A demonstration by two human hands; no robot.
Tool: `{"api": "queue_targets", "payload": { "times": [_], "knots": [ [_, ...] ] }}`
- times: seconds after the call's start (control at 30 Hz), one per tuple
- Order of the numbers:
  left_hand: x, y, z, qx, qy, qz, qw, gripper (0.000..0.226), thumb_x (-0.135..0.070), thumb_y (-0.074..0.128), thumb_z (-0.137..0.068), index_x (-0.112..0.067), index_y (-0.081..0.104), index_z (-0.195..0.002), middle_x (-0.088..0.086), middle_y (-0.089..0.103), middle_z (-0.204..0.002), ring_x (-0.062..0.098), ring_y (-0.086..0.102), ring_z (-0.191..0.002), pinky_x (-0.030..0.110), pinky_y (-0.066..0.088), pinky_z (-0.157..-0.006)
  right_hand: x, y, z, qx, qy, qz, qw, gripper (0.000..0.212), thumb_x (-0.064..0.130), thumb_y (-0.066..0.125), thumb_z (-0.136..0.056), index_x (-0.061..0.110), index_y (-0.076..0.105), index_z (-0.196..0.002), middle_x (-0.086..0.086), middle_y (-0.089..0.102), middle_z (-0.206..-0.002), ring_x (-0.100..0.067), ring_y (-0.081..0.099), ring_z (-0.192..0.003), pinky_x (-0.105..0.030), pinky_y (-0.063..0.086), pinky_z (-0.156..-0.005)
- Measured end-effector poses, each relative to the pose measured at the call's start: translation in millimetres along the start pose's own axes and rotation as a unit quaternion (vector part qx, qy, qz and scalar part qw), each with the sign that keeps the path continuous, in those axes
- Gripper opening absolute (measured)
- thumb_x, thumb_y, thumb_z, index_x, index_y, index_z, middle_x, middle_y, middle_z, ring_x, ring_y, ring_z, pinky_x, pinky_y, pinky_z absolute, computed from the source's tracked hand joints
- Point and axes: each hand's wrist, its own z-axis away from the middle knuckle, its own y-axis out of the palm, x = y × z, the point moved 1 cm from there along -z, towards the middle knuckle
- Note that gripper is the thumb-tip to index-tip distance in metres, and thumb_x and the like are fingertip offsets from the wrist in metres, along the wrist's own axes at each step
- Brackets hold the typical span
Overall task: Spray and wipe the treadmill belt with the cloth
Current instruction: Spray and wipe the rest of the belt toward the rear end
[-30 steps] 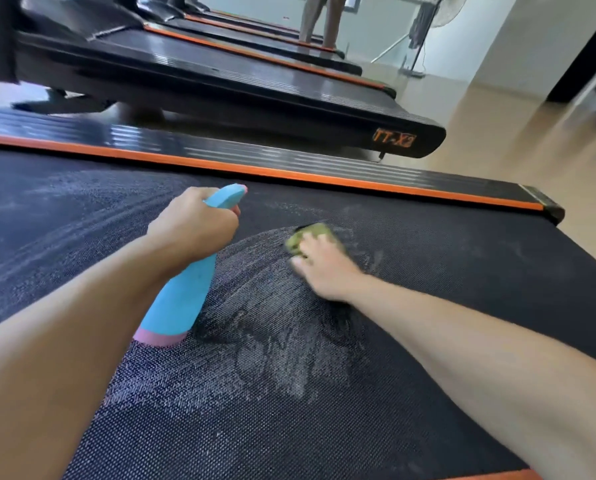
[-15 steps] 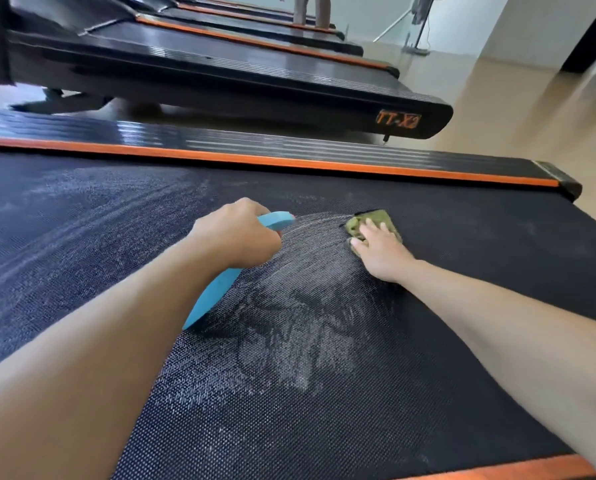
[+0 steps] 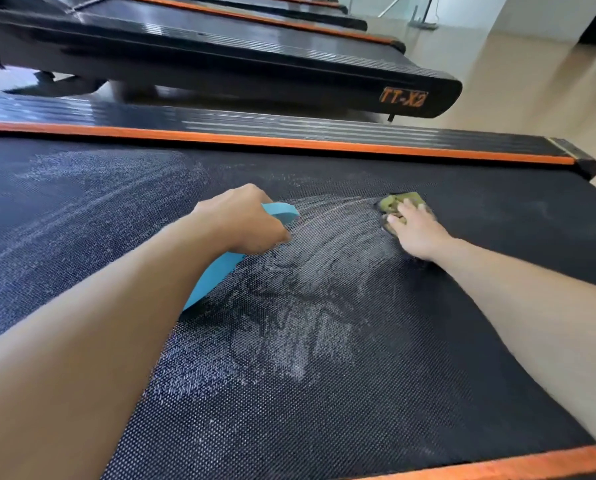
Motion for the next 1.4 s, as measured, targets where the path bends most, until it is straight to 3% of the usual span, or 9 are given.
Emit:
{"api": "queue_targets", "payload": {
  "times": [0.17, 0.33, 0.57, 0.63, 0.8, 0.93, 1.0, 1.17, 1.4],
  "knots": [
    [0, 2, 1, -0.013, 0.0, -0.009, 1.0, 0.036, -0.04, 0.067, -0.089, -0.034, 0.068, -0.124, -0.001, 0.067, -0.107, 0.027, 0.064, -0.098, 0.033, 0.045, -0.08, 63, 20, 53, -0.01, -0.161, -0.027, 0.987, 0.047, 0.036, 0.035, -0.103, 0.01, 0.042, -0.141, -0.009, 0.03, -0.155, -0.029, 0.024, -0.143, -0.037, 0.02, -0.114],
    [-7, 5, 1, -0.007, 0.001, -0.035, 0.999, 0.04, -0.038, 0.064, -0.092, -0.033, 0.064, -0.131, 0.0, 0.06, -0.104, 0.028, 0.056, -0.094, 0.033, 0.043, -0.083, 103, 49, 120, 0.043, -0.381, 0.006, 0.923, 0.052, 0.043, 0.033, -0.103, 0.029, 0.024, -0.153, 0.016, 0.008, -0.161, -0.004, -0.003, -0.148, -0.027, -0.002, -0.121],
    [-6, 1, 9, 0.033, 0.047, -0.038, 0.998, 0.023, -0.038, 0.073, -0.086, -0.039, 0.073, -0.109, -0.003, 0.071, -0.11, 0.024, 0.065, -0.102, 0.034, 0.052, -0.088, 5, 6, 32, 0.023, -0.104, -0.019, 0.994, 0.052, 0.039, 0.034, -0.104, 0.021, 0.027, -0.152, 0.003, 0.014, -0.163, -0.019, 0.007, -0.15, -0.039, 0.01, -0.119],
    [-1, -5, 14, 0.06, 0.071, -0.014, 0.996, 0.011, -0.034, 0.078, -0.084, -0.038, 0.075, -0.095, -0.006, 0.073, -0.103, 0.02, 0.067, -0.096, 0.03, 0.054, -0.082, 17, 13, 53, 0.042, -0.134, -0.011, 0.99, 0.054, 0.041, 0.034, -0.104, 0.022, 0.023, -0.153, 0.007, 0.009, -0.163, -0.016, 0.002, -0.15, -0.042, 0.009, -0.12],
    [13, -16, 14, -0.012, 0.048, 0.081, 0.995, 0.019, -0.031, 0.075, -0.088, -0.031, 0.077, -0.107, 0.003, 0.072, -0.107, 0.024, 0.065, -0.085, 0.031, 0.051, -0.071, 126, 66, 196, 0.089, -0.553, 0.016, 0.828, 0.049, 0.039, 0.044, -0.101, 0.028, 0.038, -0.148, 0.005, 0.023, -0.16, -0.021, 0.007, -0.15, -0.032, 0.002, -0.121],
    [22, -24, 13, -0.065, 0.021, 0.138, 0.988, 0.023, -0.031, 0.074, -0.089, -0.026, 0.074, -0.111, 0.003, 0.069, -0.104, 0.018, 0.057, -0.073, 0.023, 0.038, -0.058, 143, 68, 217, 0.144, -0.674, 0.011, 0.725, 0.045, 0.033, 0.052, -0.099, 0.028, 0.047, -0.143, 0.005, 0.033, -0.156, -0.02, 0.013, -0.149, -0.033, 0.008, -0.122],
    [28, -30, 14, -0.081, 0.022, 0.17, 0.982, 0.017, -0.025, 0.073, -0.087, -0.024, 0.076, -0.104, 0.001, 0.071, -0.096, 0.018, 0.058, -0.073, 0.022, 0.038, -0.059, 133, 61, 195, 0.171, -0.66, 0.016, 0.732, 0.045, 0.032, 0.051, -0.1, 0.027, 0.045, -0.144, 0.004, 0.032, -0.157, -0.018, 0.01, -0.15, -0.032, 0.008, -0.122],
    [52, -41, 22, -0.135, 0.008, 0.208, 0.969, 0.018, -0.023, 0.072, -0.082, -0.021, 0.078, -0.099, 0.0, 0.074, -0.093, 0.018, 0.061, -0.076, 0.027, 0.05, -0.069, 134, 52, 131, 0.119, -0.483, 0.012, 0.867, 0.052, 0.041, 0.038, -0.102, 0.03, 0.027, -0.151, 0.013, 0.012, -0.16, -0.01, -0.003, -0.149, -0.039, 0.008, -0.122],
    [63, -57, 32, -0.17, 0.012, 0.174, 0.97, 0.015, -0.018, 0.064, -0.087, -0.027, 0.074, -0.092, -0.001, 0.068, -0.092, 0.02, 0.059, -0.077, 0.031, 0.053, -0.074, 202, 85, 228, 0.128, -0.715, 0.035, 0.687, 0.048, 0.025, 0.054, -0.099, 0.026, 0.043, -0.146, 0.003, 0.029, -0.158, -0.023, 0.01, -0.15, -0.036, 0.007, -0.122]
  ]
}}
